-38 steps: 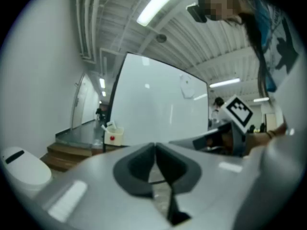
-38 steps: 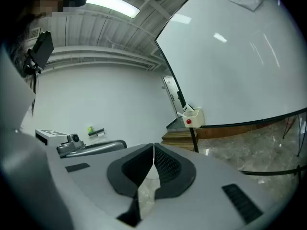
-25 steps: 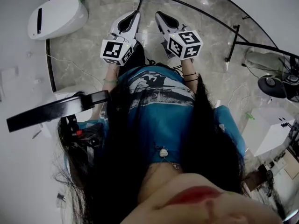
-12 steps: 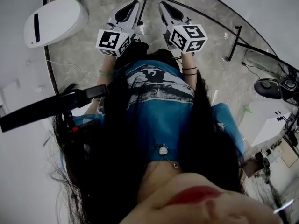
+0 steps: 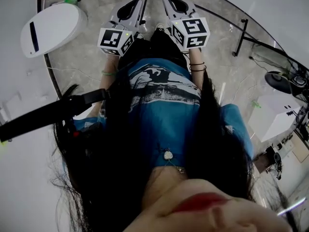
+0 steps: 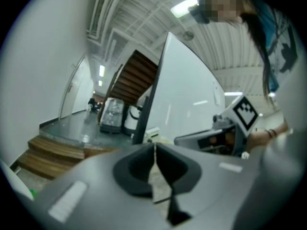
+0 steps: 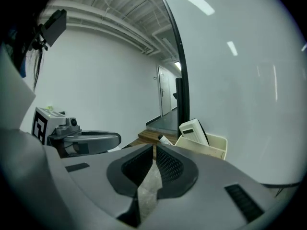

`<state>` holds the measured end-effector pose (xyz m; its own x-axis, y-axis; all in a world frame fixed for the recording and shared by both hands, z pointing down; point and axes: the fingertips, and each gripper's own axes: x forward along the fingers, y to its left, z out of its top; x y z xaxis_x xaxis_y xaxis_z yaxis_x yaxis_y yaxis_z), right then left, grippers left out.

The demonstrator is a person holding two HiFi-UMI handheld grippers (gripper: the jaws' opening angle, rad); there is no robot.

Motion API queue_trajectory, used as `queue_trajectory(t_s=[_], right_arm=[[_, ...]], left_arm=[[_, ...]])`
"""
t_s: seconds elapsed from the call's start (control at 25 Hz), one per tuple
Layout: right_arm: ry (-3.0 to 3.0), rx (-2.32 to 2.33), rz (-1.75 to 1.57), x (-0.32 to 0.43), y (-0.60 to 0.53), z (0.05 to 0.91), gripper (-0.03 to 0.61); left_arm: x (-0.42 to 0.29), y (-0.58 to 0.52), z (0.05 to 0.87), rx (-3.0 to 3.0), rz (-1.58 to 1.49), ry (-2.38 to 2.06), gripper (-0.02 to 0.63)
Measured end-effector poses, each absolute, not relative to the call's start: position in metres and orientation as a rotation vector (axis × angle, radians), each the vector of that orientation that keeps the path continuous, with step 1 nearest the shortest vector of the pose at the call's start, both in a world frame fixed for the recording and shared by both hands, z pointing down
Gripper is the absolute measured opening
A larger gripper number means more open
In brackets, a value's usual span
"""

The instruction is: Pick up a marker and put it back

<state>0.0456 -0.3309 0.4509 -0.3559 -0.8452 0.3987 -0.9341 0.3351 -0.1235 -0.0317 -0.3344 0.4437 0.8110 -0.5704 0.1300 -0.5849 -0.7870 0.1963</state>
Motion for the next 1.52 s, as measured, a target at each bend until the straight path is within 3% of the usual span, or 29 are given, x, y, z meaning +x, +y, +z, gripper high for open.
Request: queue_trajectory(t_s=[0.24,0.28,0.32,0.44,0.92,1.32,1.52], right_arm=[[-2.309,1.509,0.332,0.047,-0.361,0.443,0.016],[-2.306,1.486,0.312,0.046,-0.364,0.443,0.042],[-2.305,1.458,0.293,0.044,-0.366,0.443,0.119],[-2.289,1.352,0.241,0.036,-0.374,0.448,0.158],[-2.139,1.103,0.148,0.026,-0.387,0.485,0.159],[-2.210,1.338,0.198,0.049,-0.394,0.455,0.083],[-2.247,1.482,0.205,0.068,-0.388,0.423,0.081]], left_arm=[[-0.028,-0.351,0.437,2.758,0.083,-0.954,0.008],[-0.028,-0.354,0.436,2.754,0.078,-0.969,0.008],[-0.028,-0.357,0.433,2.752,0.071,-0.983,0.008],[-0.031,-0.366,0.427,2.747,0.053,-1.025,0.008],[-0.030,-0.383,0.428,2.720,0.076,-1.087,0.008],[-0.035,-0.381,0.431,2.730,0.083,-1.073,0.008],[-0.028,-0.377,0.427,2.752,0.076,-1.031,0.008]])
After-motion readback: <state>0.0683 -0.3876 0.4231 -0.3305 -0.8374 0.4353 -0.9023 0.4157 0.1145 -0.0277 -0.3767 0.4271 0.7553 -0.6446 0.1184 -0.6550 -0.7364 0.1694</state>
